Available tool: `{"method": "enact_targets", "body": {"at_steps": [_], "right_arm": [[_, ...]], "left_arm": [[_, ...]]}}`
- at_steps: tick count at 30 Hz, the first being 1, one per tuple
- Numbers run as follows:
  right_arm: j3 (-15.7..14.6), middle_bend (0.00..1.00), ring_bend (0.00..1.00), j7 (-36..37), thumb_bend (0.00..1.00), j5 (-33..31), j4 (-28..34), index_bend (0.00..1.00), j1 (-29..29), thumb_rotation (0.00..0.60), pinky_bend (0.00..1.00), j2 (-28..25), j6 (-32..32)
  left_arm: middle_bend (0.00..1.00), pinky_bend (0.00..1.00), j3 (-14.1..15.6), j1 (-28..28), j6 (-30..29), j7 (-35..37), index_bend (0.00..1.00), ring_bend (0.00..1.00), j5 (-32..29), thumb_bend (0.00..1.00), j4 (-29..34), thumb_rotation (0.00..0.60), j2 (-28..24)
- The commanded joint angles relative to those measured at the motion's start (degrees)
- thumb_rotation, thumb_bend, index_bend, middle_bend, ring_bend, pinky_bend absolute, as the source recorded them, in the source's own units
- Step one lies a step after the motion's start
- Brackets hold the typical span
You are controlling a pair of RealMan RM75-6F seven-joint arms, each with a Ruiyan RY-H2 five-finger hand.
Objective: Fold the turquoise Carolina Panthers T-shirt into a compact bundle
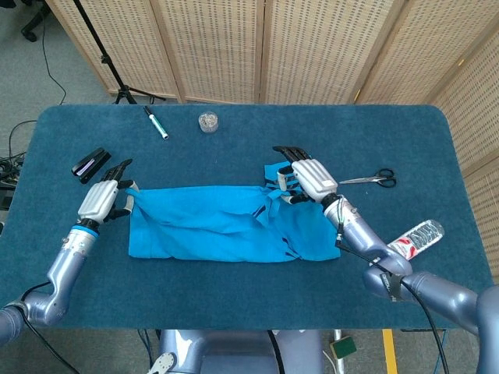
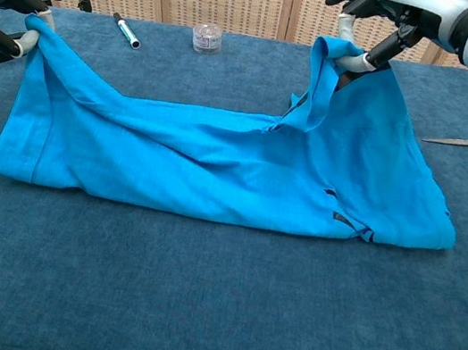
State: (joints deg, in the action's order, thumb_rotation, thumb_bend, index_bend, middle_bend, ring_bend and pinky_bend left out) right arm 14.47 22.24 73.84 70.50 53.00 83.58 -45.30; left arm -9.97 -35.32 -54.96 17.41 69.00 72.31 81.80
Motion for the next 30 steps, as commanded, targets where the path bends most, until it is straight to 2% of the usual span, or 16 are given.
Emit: {"method": "enact_targets", "body": {"at_steps": [1, 16, 18, 20, 21, 22, 23, 30], "right_arm": [[0.6, 0.08, 0.00, -0.1, 0.49, -0.9, -2.3, 0.68, 1.0, 0.600, 0.00, 1.4, 1.5], [1.0, 0.08, 0.00, 2.2, 0.49, -1.7, -14.5, 0.68, 4.1, 0.600, 0.00, 7.4, 6.6], [1.0, 0.08, 0.00, 2.7, 0.49, -1.5, -15.6, 0.68, 4.3, 0.600, 0.00, 8.1, 7.0], [0.9, 0.08, 0.00, 3.0, 0.49, -1.2, -16.6, 0.68, 4.5, 0.600, 0.00, 8.6, 7.2], [0.9, 0.08, 0.00, 3.0, 0.49, -1.2, -17.1, 0.68, 4.6, 0.600, 0.00, 8.9, 7.3], [0.9, 0.08, 0.00, 3.1, 0.49, -1.1, -17.5, 0.68, 4.7, 0.600, 0.00, 9.1, 7.4], [0.9, 0.08, 0.00, 3.2, 0.49, -1.0, -18.1, 0.68, 4.8, 0.600, 0.00, 9.4, 7.5], [1.0, 0.08, 0.00, 4.0, 0.49, -1.0, -21.7, 0.68, 5.5, 0.600, 0.00, 11.2, 8.5]], "left_arm": [[0.00, 0.00, -0.5, -0.4, 0.8, -0.5, 0.79, 0.00, -0.8, 0.64, -1.3, 0.600, 1.1], [0.00, 0.00, -2.4, -2.1, 4.8, -6.3, 0.79, 0.00, -5.8, 0.62, -11.1, 0.600, 7.7], [0.00, 0.00, -2.5, -2.3, 6.1, -8.9, 0.69, 0.00, -7.9, 0.59, -11.7, 0.600, 8.1], [0.00, 0.00, -3.1, -2.5, 7.2, -11.1, 0.37, 0.00, -10.3, 0.55, -11.5, 0.600, 8.3], [0.00, 0.00, -3.4, -2.5, 7.2, -11.3, 0.17, 0.00, -10.8, 0.53, -11.4, 0.600, 8.4], [0.00, 0.00, -3.7, -2.4, 6.8, -11.3, 0.05, 0.00, -11.0, 0.52, -11.5, 0.600, 8.5], [0.00, 0.00, -4.1, -2.3, 6.2, -11.2, 0.00, 0.00, -11.0, 0.52, -11.7, 0.600, 8.8], [0.00, 0.00, -4.9, -1.6, 3.9, -10.1, 0.00, 0.00, -9.3, 0.50, -12.1, 0.600, 8.8]]}}
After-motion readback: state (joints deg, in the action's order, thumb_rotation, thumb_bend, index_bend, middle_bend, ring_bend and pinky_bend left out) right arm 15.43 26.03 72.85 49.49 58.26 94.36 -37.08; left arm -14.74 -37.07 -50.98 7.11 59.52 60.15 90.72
